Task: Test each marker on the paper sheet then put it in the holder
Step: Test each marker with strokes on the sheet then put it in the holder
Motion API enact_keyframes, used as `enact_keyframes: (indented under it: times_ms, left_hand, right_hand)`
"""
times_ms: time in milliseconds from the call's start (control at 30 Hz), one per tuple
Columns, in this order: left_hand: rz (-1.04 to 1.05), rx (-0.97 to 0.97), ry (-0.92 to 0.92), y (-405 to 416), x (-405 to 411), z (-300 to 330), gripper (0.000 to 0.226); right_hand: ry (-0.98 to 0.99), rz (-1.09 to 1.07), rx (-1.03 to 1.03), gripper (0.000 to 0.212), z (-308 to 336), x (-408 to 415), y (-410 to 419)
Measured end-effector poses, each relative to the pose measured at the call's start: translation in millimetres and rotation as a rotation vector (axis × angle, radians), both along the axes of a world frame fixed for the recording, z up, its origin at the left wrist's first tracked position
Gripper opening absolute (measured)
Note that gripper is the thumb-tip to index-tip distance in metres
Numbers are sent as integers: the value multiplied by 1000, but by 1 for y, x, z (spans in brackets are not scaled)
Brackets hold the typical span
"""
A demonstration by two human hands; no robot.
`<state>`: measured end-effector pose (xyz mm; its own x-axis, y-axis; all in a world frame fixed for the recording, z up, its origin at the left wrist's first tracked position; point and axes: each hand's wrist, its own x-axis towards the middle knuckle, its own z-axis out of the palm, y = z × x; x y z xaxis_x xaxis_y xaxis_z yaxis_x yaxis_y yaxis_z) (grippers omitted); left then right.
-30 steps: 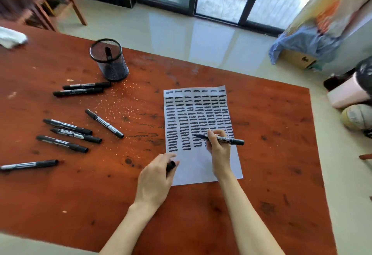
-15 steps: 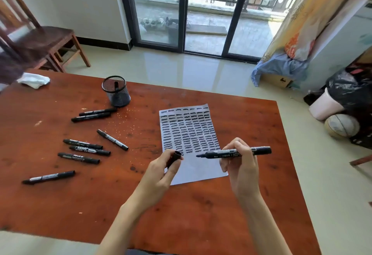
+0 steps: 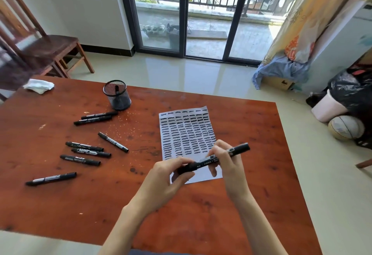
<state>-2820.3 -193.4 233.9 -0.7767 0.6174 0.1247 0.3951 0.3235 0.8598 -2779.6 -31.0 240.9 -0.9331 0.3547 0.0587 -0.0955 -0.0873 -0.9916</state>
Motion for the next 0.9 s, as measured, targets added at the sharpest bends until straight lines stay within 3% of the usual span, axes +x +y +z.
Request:
enact_keyframes:
  times_ms: [167,267,333,433,500,567,900]
  left_hand:
    - [-47,-116,29,-2,0,-8,39]
    - [-75,-102,-31,2,7,-11,42]
    - [-45,-55,-92,3,9,-18,36]
    - [-10,-43,-123,2,10,-27,33]
    - [43,-50,-126,1,11,-32,30]
    - [122,-56,-126,0,9,-35,21]
    - [261,116,-183,-13,2,-27,37]
  right_hand:
    - [-118,69,174,30,-5,-12,-4]
    - [-172,64,286,10,-14,-21,-3]
    - [-171,46,81,24,-16,-24,-3]
    - [-106,13,-645,26,-7,-32,-1]
    - [-118,36,-896,37,0,-36,-2]
    - [-104,46,-969,40,3,-42,-6]
    - [-77,125,-888,45,13,-75,-43]
